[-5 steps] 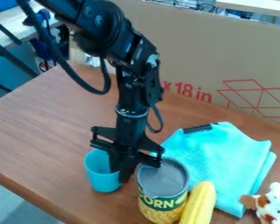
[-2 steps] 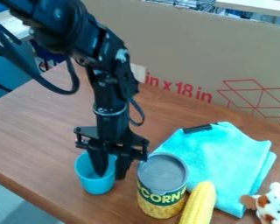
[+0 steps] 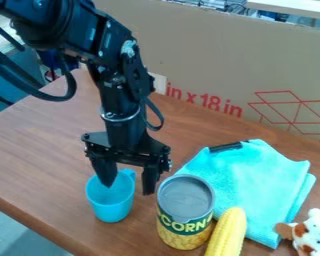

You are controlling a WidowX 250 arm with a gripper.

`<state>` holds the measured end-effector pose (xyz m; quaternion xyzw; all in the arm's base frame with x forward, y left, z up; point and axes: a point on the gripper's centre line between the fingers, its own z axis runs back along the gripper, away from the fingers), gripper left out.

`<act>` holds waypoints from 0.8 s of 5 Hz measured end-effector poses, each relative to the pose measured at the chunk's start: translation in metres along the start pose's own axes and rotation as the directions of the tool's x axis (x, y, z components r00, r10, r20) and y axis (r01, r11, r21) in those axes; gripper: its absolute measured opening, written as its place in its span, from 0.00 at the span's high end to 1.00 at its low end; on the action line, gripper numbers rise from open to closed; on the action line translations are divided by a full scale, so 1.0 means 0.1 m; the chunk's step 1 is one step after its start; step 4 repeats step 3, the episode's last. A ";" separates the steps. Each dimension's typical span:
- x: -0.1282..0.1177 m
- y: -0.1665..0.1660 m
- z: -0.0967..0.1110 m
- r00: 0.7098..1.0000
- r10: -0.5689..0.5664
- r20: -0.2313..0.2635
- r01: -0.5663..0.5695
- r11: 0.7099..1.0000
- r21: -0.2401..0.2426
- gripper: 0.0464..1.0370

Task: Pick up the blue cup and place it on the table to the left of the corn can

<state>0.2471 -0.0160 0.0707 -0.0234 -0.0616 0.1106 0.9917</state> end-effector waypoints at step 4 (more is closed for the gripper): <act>0.29 -0.64 0.53 0.958 -0.278 0.070 0.273 0.959 0.072 0.03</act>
